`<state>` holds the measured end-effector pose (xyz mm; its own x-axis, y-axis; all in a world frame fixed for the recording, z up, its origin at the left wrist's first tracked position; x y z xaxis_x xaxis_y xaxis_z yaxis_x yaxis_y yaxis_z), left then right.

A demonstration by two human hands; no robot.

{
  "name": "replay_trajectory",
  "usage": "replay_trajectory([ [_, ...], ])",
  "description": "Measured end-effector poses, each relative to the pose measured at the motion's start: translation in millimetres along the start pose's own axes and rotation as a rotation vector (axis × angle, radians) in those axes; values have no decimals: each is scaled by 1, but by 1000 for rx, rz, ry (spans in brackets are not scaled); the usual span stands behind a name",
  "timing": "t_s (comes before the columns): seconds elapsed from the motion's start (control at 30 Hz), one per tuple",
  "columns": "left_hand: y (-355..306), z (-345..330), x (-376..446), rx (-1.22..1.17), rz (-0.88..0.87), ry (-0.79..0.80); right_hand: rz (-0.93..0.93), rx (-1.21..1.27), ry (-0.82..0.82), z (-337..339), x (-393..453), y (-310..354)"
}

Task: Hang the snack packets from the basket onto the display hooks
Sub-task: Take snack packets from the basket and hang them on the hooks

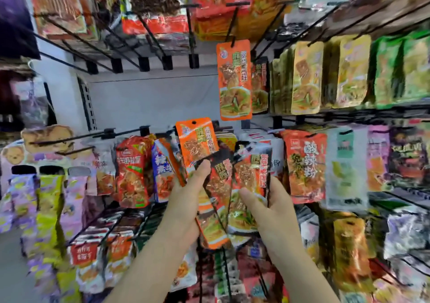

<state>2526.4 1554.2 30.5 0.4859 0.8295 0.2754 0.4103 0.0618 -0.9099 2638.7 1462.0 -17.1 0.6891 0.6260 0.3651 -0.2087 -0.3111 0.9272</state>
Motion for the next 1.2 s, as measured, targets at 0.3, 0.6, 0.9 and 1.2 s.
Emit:
replay_trajectory([
  [0.3, 29, -45, -32, -73, 69, 249, 111, 18, -254, 32, -10, 18],
  [0.6, -28, -70, -1, -69, -143, 323, 167, 71, -208, 77, 17, 70],
  [0.9, -89, -62, 55, 64, -228, 266, 115, 0, -220, 51, 104, 137],
  [1.2, -107, -65, 68, 37, -278, 351, 199, 67, -210, 36, 146, 185],
])
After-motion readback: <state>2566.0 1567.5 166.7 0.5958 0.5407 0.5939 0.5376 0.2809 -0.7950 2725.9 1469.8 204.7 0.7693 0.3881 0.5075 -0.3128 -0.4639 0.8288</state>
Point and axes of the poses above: each hand's wrist, its own x-axis towards the middle knuckle, its own z-axis out of the back of the hand, y = z × x, the point moved 1 cm from there along x, towards the middle knuckle, and after that the axes turned 10 degrees about -z, right-handed, at the moved point
